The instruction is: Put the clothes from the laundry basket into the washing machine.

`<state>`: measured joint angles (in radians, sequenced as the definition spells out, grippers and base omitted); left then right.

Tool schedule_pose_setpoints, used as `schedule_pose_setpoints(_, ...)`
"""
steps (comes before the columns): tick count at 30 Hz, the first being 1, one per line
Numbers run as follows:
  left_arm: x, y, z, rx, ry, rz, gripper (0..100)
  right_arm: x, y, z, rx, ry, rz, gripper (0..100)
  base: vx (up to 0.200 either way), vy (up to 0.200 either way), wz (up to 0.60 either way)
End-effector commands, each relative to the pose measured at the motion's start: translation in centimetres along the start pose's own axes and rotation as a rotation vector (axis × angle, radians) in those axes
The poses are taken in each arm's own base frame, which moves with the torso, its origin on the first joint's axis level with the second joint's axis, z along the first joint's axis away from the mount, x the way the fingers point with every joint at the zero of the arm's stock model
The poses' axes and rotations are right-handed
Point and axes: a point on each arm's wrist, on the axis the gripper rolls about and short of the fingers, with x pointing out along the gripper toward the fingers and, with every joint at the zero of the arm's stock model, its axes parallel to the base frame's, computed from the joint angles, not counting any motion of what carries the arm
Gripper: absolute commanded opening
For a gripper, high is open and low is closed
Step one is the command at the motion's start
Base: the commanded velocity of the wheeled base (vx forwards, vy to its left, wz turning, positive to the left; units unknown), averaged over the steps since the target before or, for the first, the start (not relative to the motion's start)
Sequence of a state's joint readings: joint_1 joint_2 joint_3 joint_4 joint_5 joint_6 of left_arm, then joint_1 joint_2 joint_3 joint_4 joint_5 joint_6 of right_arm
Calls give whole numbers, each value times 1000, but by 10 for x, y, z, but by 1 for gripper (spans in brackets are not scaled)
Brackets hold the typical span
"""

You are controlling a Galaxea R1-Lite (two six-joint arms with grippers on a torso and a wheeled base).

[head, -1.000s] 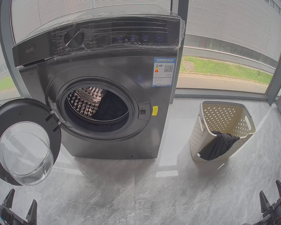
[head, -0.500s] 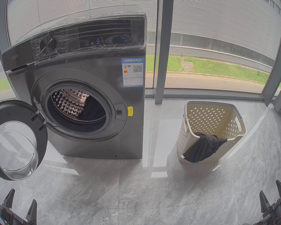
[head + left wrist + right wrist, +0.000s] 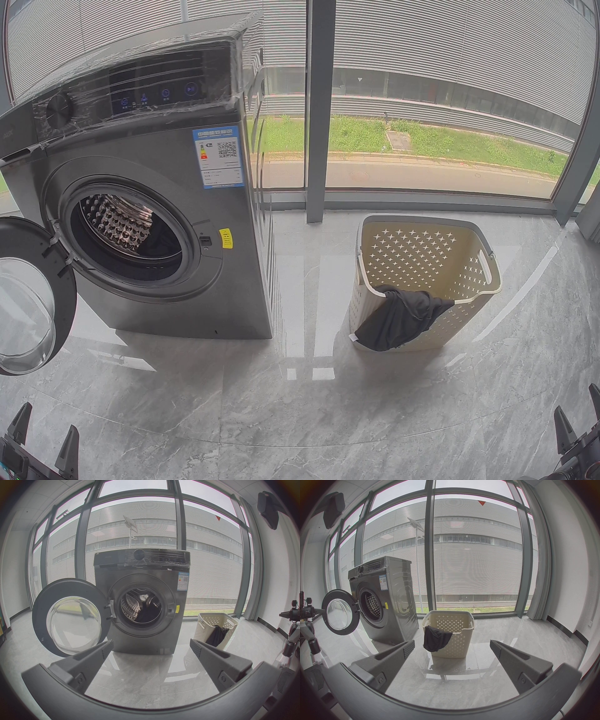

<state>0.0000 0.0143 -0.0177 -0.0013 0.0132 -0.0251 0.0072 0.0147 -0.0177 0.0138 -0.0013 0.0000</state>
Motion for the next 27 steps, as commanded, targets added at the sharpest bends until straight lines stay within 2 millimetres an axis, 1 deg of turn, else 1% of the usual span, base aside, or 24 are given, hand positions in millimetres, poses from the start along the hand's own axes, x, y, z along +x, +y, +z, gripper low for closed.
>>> schedule_pose_setpoints(1,0,0,-5,-2,5,1,100,1,0,-3,0,8,0,100,0,0,0)
schedule_pose_setpoints(7,0,0,-5,-2,5,1,100,1,0,-3,0,8,0,100,0,0,0)
schedule_pose_setpoints(22,0,0,-5,-2,3,1,100,1,0,-3,0,8,2,100,0,-200,0)
schedule_pose_setpoints(27,0,0,-5,-2,3,1,100,1,0,-3,0,8,0,100,0,0,0)
